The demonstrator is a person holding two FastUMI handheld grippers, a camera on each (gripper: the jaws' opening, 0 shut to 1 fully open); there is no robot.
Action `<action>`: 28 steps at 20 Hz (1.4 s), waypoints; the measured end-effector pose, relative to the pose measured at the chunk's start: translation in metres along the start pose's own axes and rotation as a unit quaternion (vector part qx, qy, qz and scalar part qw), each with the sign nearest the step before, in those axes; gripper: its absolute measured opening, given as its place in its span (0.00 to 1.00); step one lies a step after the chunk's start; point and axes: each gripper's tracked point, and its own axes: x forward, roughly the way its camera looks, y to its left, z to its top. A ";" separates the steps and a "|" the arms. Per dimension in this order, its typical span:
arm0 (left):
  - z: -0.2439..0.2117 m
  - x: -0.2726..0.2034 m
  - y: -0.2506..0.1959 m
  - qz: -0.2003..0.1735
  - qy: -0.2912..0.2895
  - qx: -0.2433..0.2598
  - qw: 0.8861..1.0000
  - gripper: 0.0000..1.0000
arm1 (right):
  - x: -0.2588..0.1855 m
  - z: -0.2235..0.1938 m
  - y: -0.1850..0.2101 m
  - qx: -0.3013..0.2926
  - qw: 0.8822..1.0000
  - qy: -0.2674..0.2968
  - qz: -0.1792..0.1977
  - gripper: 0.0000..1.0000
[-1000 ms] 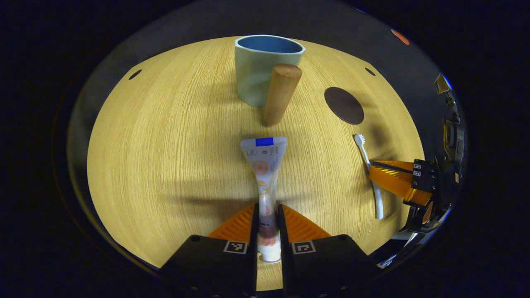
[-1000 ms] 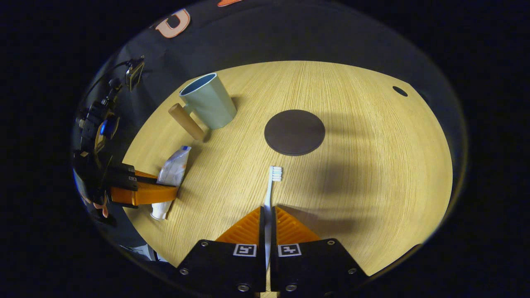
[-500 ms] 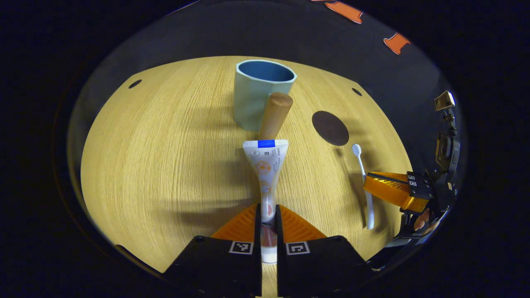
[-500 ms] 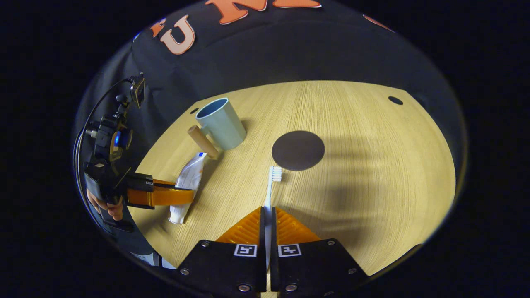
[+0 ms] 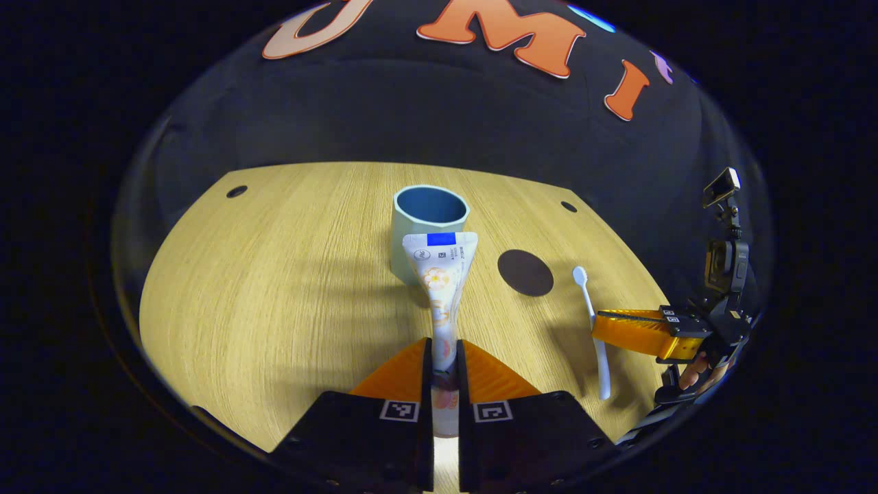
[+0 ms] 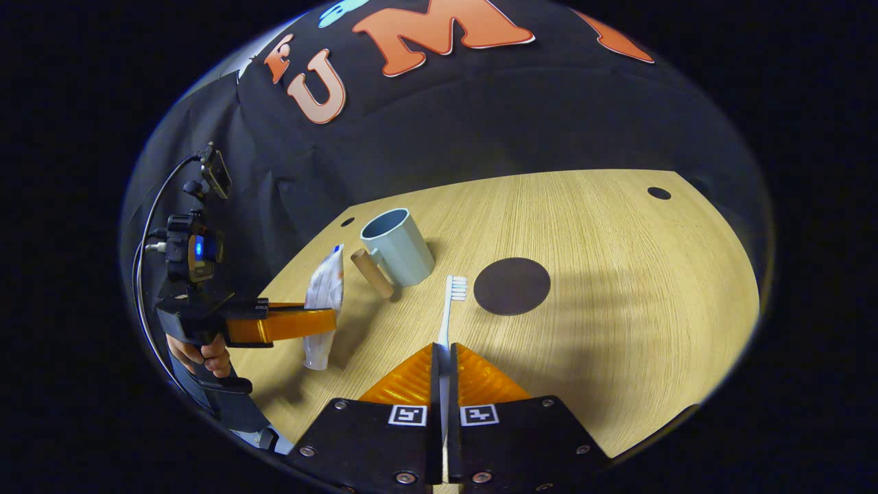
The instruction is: Put the toothbrush and toothpaste on the desktop into the cup, then pick up the cup and place it on the coaster on the desktop.
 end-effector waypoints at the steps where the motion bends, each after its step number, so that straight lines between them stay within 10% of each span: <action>1: 0.007 -0.003 0.001 0.004 -0.018 0.009 1.000 0.14 | 0.000 0.005 0.000 -0.002 1.000 -0.010 0.003 0.04; 28: 0.154 0.011 0.033 0.019 -0.367 -0.014 0.930 0.13 | -0.019 0.133 -0.011 -0.011 0.967 -0.254 -0.011 0.03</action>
